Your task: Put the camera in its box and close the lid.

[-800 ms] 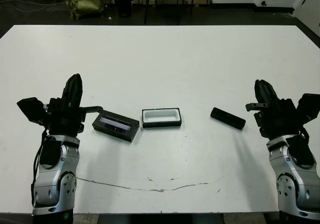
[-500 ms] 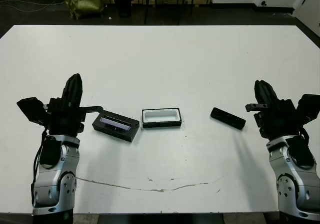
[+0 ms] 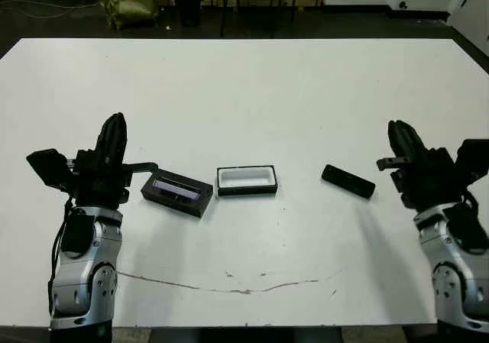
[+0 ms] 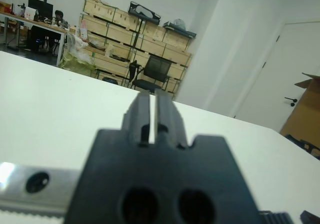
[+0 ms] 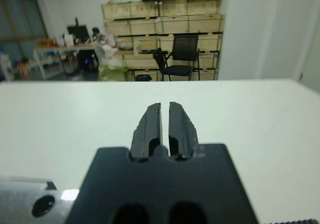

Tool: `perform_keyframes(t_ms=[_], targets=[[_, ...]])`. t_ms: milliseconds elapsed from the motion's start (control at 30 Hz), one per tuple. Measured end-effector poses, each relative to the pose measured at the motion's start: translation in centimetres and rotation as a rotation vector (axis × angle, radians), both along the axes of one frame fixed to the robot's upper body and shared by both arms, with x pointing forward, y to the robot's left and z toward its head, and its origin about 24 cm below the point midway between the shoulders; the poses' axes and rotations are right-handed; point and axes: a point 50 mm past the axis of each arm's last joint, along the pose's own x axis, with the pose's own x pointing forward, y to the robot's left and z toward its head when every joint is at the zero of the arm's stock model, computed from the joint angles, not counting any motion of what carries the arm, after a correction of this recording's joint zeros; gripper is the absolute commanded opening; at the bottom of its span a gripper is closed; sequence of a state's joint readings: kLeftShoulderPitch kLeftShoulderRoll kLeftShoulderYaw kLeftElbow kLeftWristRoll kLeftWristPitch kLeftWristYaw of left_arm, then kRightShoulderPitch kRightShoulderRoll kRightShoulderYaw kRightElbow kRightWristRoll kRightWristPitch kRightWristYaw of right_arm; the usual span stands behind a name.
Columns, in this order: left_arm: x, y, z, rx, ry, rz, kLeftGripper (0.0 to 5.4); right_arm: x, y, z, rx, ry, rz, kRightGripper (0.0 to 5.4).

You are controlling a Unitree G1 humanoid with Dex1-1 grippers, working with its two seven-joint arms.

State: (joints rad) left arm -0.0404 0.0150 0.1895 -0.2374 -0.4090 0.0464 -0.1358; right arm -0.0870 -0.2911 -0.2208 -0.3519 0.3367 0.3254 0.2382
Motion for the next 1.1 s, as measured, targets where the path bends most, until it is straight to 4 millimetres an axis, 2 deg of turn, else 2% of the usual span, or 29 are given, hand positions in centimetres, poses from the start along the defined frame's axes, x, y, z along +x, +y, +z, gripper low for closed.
perform_keyframes(t_ms=[167, 500, 1100], targets=[[0.0, 0.0, 0.0, -0.003, 0.0, -0.001, 0.02, 1.0, -1.9, 1.5, -0.128, -0.02, 0.087, 0.01], [0.0, 0.0, 0.1, -0.003, 0.001, 0.007, 0.02, 2.2, -3.2, 3.3, -0.237, 0.004, 0.207, 0.01], [0.0, 0.0, 0.0, 0.002, 0.006, 0.008, 0.02, 4.2, -2.7, 0.7, -0.335, 0.125, 0.42, 0.01]])
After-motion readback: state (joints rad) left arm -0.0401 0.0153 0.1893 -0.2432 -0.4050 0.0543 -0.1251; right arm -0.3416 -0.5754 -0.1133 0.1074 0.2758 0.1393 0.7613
